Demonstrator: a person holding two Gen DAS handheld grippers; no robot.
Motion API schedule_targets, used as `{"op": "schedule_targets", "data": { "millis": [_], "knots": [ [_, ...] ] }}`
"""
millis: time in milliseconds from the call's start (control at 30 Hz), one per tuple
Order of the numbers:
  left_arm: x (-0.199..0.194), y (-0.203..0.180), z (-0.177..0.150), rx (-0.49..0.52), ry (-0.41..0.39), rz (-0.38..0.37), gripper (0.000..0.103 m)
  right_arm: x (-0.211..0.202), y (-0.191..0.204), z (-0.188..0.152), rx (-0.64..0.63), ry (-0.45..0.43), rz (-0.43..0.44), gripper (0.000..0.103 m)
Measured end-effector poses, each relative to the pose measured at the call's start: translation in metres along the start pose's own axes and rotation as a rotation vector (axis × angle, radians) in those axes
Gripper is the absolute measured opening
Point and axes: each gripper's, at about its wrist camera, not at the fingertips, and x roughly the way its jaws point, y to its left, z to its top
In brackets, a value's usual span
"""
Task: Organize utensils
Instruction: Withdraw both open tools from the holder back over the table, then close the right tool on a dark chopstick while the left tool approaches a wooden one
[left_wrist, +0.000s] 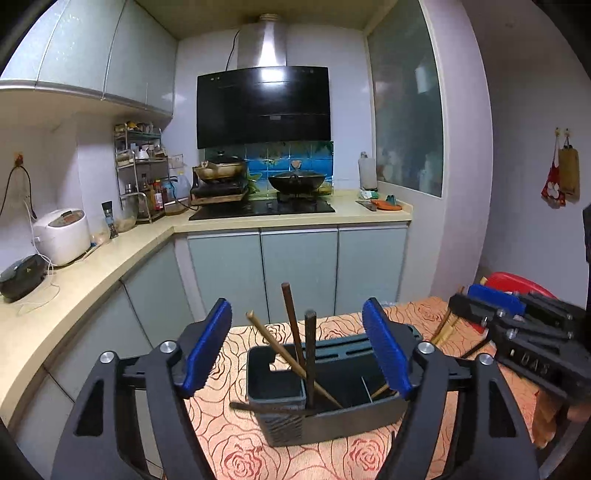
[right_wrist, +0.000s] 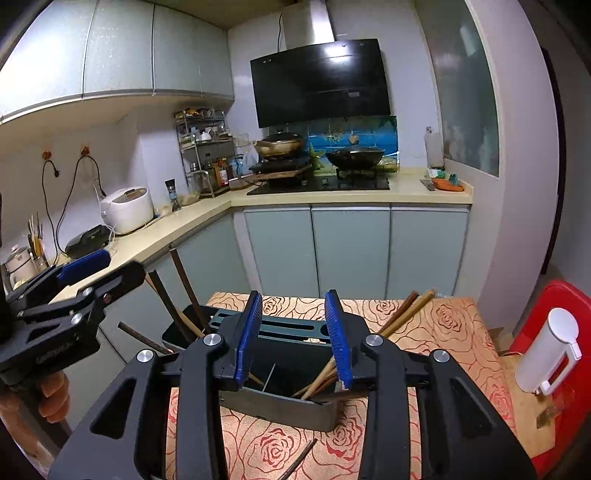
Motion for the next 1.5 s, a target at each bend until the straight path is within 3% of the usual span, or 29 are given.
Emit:
{"op": "schedule_targets", "data": {
  "millis": [167,367,767,933,1033,1267,1500],
  "knots": [
    [-0.011,0.007,-0.016,-0.002,0.019,-0.003,0.074,-0.025,0.003,-0.005,-0.043,-0.033,-0.029,0.035],
    [-0.022,0.016,-0.063,0.012,0.081,0.01,0.075,-0.051,0.002,-0.035,-0.045,-0.025,-0.049,0.035],
    [-0.04,0.031,-0.191,-0.018,0.235,0.091,0.075,-0.06,0.024,-0.189,-0.029,0.157,-0.07,0.035],
    [-0.042,0.024,-0.226,-0.037,0.298,0.132,0.075,-0.058,0.045,-0.224,-0.04,0.208,-0.076,0.037],
    [-0.045,0.019,-0.235,-0.027,0.302,0.169,0.075,-0.056,0.058,-0.238,-0.04,0.244,-0.048,0.038],
    [-0.045,0.024,-0.241,-0.054,0.316,0.178,0.075,-0.05,0.095,-0.261,-0.09,0.296,0.007,0.039],
    [-0.043,0.029,-0.245,-0.076,0.334,0.169,0.075,-0.042,0.105,-0.275,-0.124,0.33,-0.031,0.039]
  ]
}}
